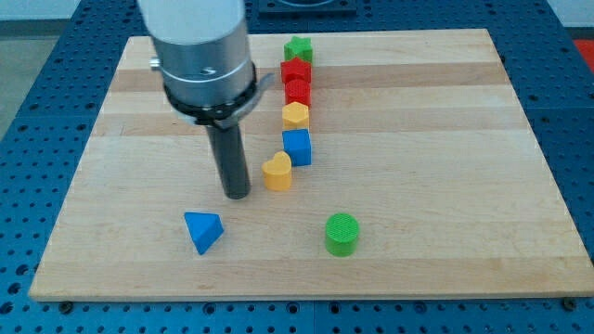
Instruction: Push the yellow heart a bit up
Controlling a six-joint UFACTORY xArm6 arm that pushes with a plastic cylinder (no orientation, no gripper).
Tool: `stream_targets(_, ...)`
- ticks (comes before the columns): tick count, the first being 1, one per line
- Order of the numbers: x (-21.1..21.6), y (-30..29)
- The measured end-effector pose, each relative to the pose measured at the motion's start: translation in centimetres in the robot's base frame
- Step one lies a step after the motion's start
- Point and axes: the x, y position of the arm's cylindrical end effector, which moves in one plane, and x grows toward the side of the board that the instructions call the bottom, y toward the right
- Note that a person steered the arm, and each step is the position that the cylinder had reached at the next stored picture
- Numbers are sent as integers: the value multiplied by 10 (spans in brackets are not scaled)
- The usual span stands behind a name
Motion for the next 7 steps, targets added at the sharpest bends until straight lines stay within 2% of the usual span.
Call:
stream_targets(2,-29,-1)
stream_targets(5,-27,54)
stream_targets(7,-14,53)
